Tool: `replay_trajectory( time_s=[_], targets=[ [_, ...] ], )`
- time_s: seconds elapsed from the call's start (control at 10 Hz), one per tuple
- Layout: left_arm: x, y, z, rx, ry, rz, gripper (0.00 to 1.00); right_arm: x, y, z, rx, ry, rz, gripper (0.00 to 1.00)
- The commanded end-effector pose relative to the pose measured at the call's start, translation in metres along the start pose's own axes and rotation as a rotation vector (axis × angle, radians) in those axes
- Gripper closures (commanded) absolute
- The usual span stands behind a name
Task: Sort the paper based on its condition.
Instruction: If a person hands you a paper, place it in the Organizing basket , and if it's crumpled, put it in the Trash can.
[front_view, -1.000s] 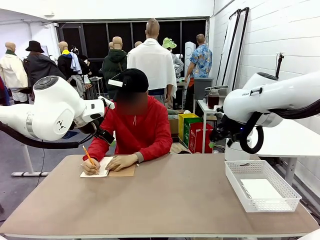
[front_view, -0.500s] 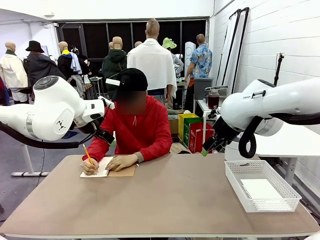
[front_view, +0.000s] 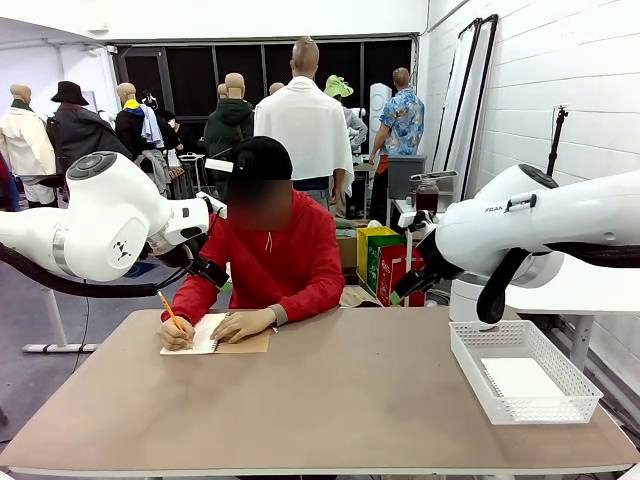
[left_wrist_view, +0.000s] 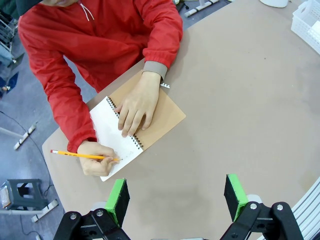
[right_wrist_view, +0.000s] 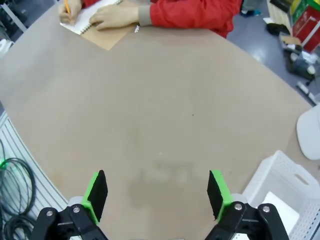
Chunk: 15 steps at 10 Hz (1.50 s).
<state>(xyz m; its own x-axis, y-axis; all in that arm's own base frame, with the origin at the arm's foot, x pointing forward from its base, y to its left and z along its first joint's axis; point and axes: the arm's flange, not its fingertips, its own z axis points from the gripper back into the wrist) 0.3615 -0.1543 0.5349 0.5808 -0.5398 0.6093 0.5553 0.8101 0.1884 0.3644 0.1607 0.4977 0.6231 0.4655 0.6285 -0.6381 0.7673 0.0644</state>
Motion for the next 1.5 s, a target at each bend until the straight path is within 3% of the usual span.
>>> replay_trajectory(
  time_s=[0.0, 0.1, 1.4],
  targets=[
    [-0.001, 0.001, 0.0, -0.001, 0.003, 0.002, 0.0, -0.022, -0.003, -0.015, 0.033, -0.011, -0.055, 0.0],
    [-0.001, 0.001, 0.0, -0.001, 0.003, 0.002, 0.0, 0.0, 0.0, 0.0, 0.0, 0.0, 0.0, 0.0],
    [-0.001, 0.001, 0.0, -0.001, 0.003, 0.002, 0.0, 0.0, 0.0, 0.0, 0.0, 0.0, 0.0, 0.0]
  ],
)
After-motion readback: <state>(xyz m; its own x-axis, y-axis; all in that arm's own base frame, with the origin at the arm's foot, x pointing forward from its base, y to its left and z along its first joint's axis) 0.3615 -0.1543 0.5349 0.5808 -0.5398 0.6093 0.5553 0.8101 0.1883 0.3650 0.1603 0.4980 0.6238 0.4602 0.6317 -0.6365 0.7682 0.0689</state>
